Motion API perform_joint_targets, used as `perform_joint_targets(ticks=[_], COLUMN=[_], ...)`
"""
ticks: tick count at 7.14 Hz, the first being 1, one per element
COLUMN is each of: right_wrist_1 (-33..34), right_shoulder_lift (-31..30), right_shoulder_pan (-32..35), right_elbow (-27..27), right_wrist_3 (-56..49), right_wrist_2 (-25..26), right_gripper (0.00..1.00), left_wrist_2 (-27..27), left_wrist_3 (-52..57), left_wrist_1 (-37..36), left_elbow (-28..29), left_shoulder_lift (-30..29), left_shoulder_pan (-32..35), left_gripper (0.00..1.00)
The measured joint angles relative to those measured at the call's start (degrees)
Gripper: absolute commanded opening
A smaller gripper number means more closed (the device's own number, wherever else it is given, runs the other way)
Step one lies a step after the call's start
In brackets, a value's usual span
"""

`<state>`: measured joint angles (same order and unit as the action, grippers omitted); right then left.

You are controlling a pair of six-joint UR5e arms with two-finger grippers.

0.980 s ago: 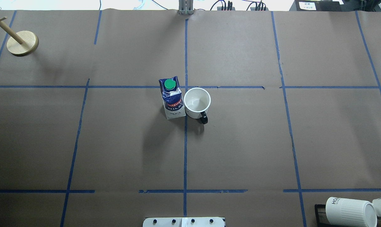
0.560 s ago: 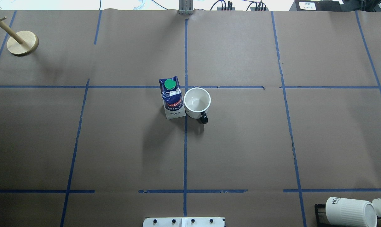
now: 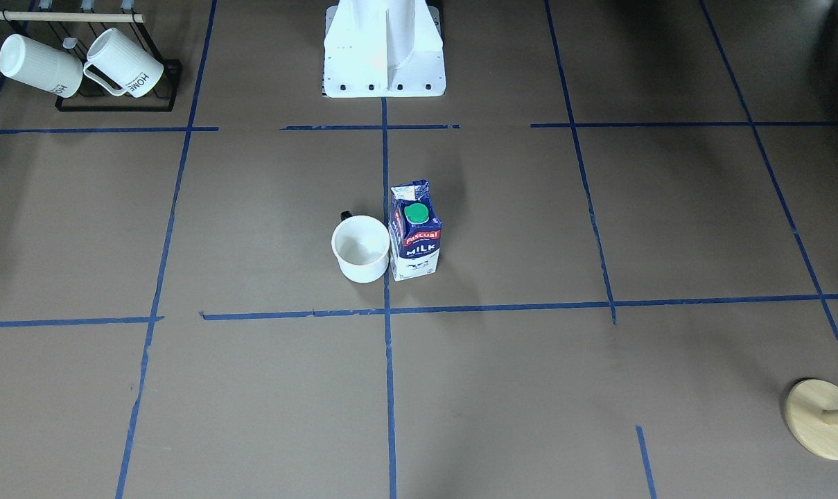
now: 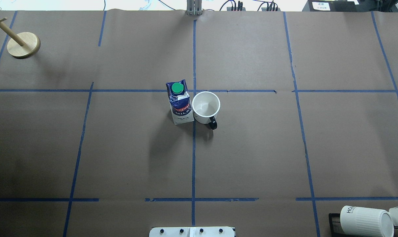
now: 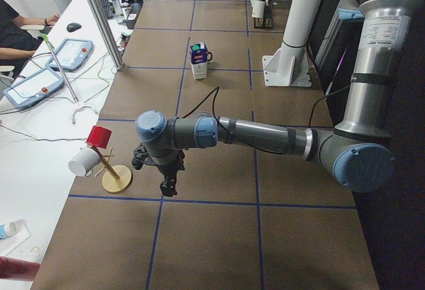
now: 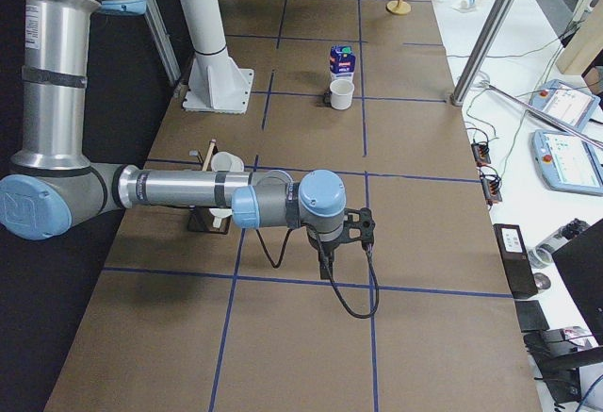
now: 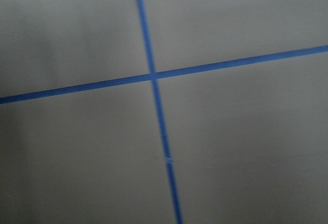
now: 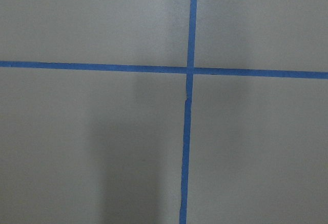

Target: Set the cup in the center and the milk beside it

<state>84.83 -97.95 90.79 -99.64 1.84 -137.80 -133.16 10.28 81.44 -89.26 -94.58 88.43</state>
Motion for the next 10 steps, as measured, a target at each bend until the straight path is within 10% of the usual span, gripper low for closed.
perform_joint_targets(ticks=[10], right_wrist_1=[0.0], right_shoulder_lift=[0.0], right_shoulder_pan=[0.0], right_elbow=[-0.3], right_wrist_3=[0.1], right_wrist_2=[-0.1], right_gripper=[1.0], left_wrist_2=[-2.7], left_wrist_3=[-1.5], left_wrist_1=[3.2], left_elbow=[1.0], left_shoulder_lift=[2.5], left_shoulder_pan=[5.3], left_gripper=[1.0])
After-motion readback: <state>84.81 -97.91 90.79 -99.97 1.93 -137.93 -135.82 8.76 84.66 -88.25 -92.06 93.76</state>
